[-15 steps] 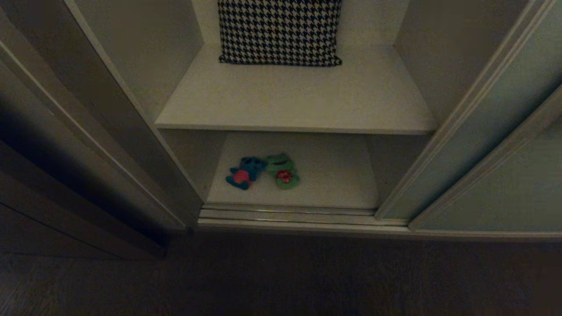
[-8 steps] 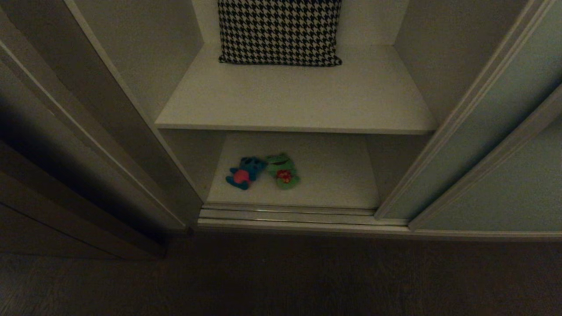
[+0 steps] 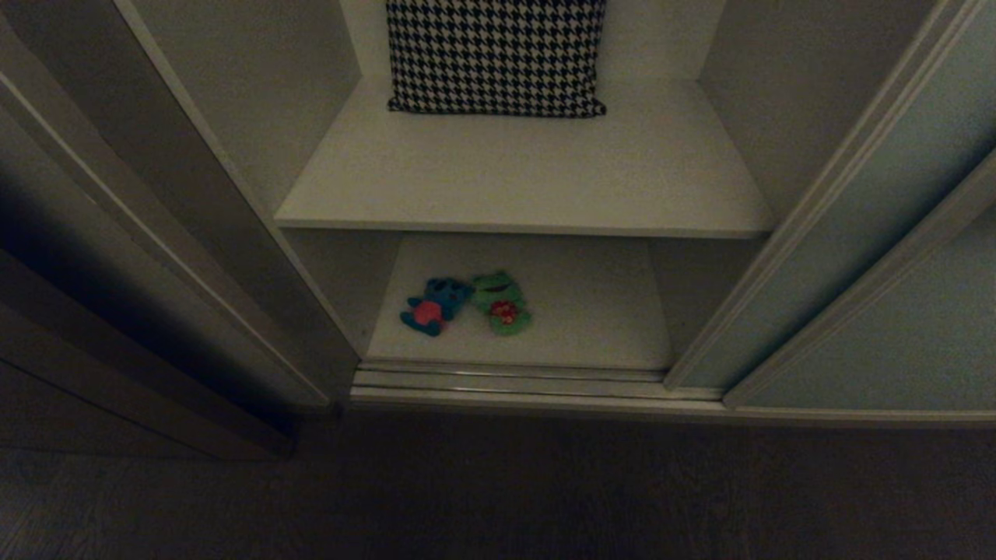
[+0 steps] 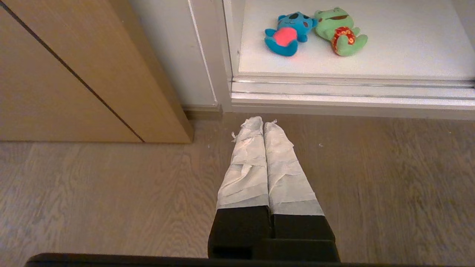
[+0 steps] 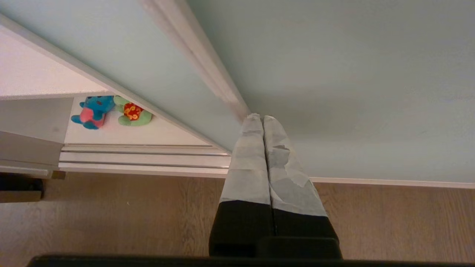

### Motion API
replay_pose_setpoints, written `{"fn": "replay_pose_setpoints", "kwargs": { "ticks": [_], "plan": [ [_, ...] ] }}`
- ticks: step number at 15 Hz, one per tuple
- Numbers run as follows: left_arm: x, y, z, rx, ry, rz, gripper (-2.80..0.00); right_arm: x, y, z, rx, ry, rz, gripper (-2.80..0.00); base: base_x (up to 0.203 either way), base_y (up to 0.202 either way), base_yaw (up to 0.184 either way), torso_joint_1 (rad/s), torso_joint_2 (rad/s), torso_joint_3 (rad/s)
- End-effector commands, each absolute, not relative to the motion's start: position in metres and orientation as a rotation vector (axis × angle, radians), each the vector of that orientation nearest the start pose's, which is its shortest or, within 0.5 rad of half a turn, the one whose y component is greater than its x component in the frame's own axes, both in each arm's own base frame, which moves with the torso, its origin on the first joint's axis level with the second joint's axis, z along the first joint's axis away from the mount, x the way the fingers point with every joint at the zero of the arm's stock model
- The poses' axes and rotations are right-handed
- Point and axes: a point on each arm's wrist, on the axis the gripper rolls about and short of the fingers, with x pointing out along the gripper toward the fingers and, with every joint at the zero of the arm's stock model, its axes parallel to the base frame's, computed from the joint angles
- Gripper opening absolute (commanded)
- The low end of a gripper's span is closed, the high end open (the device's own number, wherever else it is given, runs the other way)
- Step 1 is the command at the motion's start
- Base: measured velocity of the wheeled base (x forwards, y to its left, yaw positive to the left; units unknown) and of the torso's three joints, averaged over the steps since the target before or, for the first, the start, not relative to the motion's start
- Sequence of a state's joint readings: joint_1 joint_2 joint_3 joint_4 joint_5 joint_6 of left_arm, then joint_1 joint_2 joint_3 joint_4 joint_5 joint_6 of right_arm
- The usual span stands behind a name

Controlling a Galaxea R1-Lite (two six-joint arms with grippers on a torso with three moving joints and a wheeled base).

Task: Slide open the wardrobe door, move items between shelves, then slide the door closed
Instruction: Close the door

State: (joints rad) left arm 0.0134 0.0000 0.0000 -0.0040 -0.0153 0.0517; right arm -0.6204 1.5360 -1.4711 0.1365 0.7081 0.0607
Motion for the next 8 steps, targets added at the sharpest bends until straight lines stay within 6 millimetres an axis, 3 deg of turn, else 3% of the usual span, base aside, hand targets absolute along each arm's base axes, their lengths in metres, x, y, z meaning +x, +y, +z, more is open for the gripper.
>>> {"fn": "replay_pose_setpoints", "kwargs": {
  "ticks": [1,8],
  "plan": [
    [-0.0227,-0.0007,0.0760,0.052,-0.003,-0.001,-2.80,0.2273,-0.1431,0.3426,0.190,0.167,0.090,-2.80,0.000,0.000,0.000,0.000,0.00,0.000],
    [-0.0227,-0.0007,0.0760,0.052,-0.003,-0.001,-2.80,0.2359,-0.1482,0.3425,0.167,0.141,0.092,-2.80,0.000,0.000,0.000,0.000,0.00,0.000]
  ]
}}
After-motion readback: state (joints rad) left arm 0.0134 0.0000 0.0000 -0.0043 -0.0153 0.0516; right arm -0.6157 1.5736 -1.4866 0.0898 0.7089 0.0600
